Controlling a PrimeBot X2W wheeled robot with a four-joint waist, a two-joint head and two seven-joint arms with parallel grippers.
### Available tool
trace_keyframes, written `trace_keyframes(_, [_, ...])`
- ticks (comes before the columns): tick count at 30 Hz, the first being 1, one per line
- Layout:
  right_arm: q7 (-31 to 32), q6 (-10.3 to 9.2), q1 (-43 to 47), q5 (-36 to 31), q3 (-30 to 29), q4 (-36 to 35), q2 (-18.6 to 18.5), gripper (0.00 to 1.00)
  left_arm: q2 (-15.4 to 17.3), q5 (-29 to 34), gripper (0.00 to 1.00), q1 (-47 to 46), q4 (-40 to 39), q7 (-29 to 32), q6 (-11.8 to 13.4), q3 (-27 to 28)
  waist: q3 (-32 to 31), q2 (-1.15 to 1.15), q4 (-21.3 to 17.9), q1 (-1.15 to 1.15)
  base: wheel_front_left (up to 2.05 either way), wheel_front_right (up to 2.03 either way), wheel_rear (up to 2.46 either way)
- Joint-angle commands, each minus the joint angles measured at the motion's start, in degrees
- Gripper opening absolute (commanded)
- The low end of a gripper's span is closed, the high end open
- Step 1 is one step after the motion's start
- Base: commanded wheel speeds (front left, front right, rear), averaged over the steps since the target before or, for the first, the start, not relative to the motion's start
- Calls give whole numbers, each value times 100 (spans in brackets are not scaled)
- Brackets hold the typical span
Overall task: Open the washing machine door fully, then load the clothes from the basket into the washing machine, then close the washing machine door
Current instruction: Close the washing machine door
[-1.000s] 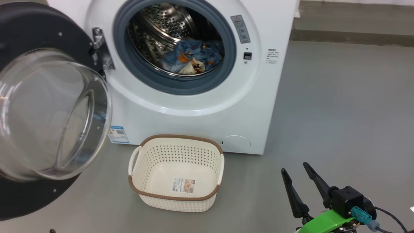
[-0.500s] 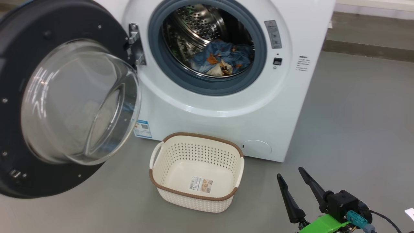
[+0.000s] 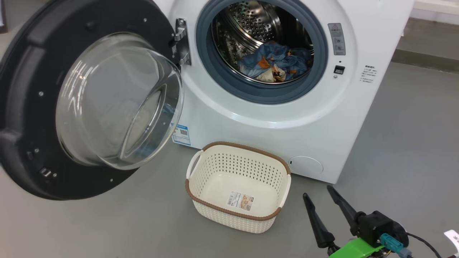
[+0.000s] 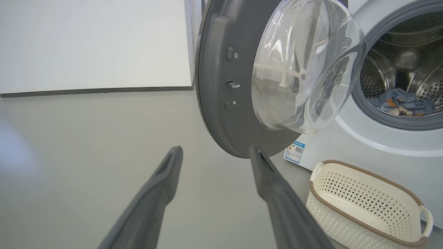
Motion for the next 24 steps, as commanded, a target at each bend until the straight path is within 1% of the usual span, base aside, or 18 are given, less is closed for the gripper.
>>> trace_keyframes(1, [-27, 9, -191, -129, 211, -158, 14, 100, 22, -26, 100, -143, -189, -54, 63, 191, 46, 0, 47, 0, 0, 0, 0])
trace_keyframes(13, [-27, 9, -413, -151, 425, -53, -17, 100, 22, -191, 100, -93, -248, -54, 266, 171, 141, 0, 129, 0, 0, 0, 0])
trace_keyframes(19, [-27, 9, -464, -126, 503, 1, -26, 100, 22, -228, 100, -56, -301, -54, 301, 208, 146, 0, 143, 0, 0, 0, 0])
trace_keyframes(24, [-27, 9, -477, -92, 512, 25, -31, 100, 22, -198, 100, -32, -320, -54, 263, 202, 130, 0, 137, 0, 0, 0, 0])
